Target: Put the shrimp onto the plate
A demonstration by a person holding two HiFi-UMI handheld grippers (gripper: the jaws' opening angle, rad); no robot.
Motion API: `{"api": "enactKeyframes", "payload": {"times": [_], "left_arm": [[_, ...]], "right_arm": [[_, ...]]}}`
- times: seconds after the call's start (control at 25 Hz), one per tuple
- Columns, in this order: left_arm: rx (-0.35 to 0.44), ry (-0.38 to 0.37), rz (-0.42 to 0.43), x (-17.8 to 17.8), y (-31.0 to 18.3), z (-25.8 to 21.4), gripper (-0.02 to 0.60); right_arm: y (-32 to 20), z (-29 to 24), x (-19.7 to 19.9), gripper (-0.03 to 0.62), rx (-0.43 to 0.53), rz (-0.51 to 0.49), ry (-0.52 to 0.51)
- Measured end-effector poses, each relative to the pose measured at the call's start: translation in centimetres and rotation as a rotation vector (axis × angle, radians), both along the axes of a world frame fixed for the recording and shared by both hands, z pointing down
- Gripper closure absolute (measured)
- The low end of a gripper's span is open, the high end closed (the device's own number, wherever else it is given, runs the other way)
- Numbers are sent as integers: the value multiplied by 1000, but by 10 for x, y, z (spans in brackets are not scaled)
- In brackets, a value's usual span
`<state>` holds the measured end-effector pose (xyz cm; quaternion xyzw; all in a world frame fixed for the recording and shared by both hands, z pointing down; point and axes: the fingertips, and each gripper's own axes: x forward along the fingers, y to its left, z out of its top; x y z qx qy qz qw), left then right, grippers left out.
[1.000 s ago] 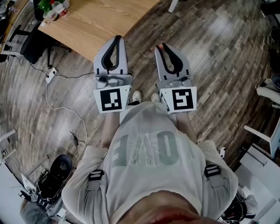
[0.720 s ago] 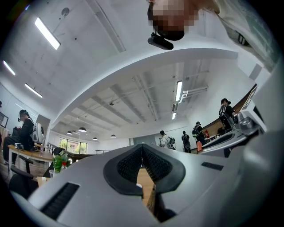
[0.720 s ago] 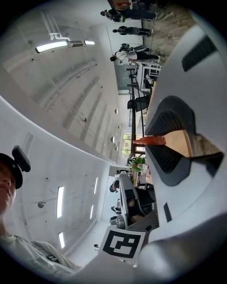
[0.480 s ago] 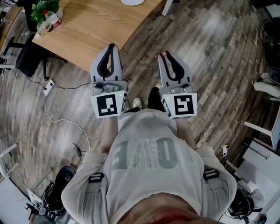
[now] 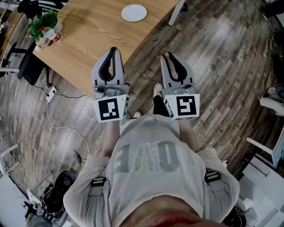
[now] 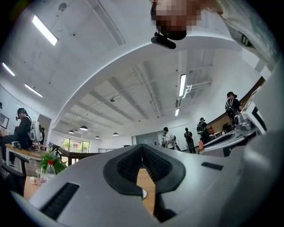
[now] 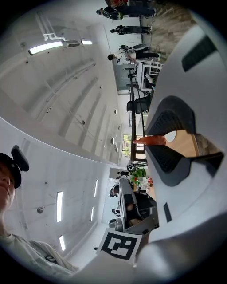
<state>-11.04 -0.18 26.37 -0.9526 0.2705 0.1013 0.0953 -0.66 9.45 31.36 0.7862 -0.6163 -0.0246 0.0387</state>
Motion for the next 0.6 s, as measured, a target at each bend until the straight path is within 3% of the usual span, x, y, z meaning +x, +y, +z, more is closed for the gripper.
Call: {"api": "enactKeyframes", "payload": {"times": [0.32,0.6], "left_arm": [[10,-13,-43,83,-31,-9,572],[-8,-36,-114,135,-70,-7,572]], "right_arm": [[-41,1,93,522,-10,-48,-27],[-76,6,144,522,-29,-109,-64]]}}
